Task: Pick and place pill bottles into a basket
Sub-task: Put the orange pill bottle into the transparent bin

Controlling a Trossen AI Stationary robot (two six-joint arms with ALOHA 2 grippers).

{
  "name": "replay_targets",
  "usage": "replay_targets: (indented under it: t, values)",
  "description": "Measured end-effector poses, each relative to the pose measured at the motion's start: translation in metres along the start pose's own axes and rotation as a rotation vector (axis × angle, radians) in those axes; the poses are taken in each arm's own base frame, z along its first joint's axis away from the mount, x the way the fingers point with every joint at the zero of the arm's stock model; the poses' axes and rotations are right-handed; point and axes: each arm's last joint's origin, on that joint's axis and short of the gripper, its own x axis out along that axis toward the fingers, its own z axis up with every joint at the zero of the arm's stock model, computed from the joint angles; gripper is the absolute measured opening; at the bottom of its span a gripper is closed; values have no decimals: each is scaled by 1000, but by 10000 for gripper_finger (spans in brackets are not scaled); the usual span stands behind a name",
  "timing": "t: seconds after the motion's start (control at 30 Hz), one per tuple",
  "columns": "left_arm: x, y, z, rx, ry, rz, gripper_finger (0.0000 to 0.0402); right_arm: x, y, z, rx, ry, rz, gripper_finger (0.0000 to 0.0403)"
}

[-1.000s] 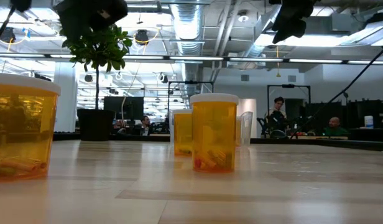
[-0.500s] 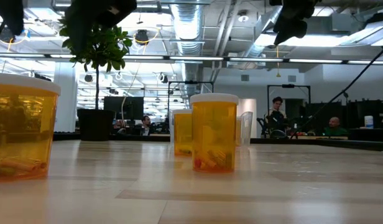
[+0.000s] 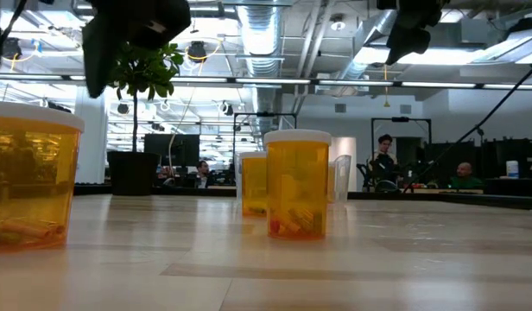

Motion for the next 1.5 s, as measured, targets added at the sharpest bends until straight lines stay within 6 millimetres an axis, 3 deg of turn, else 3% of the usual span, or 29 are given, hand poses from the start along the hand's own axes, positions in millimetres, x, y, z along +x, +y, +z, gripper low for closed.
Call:
replay_targets:
  t: [0.6, 1.03, 1.5]
  values:
    - [0, -3, 1, -94, -12, 105, 225, 0, 0, -1, 9, 9, 0, 249]
    - [0, -7, 5, -205, -51, 20, 225, 0, 0, -2, 11, 20, 1, 249]
    - [8, -7, 6, -237, -39, 38, 274, 0, 0, -3, 14, 32, 4, 249]
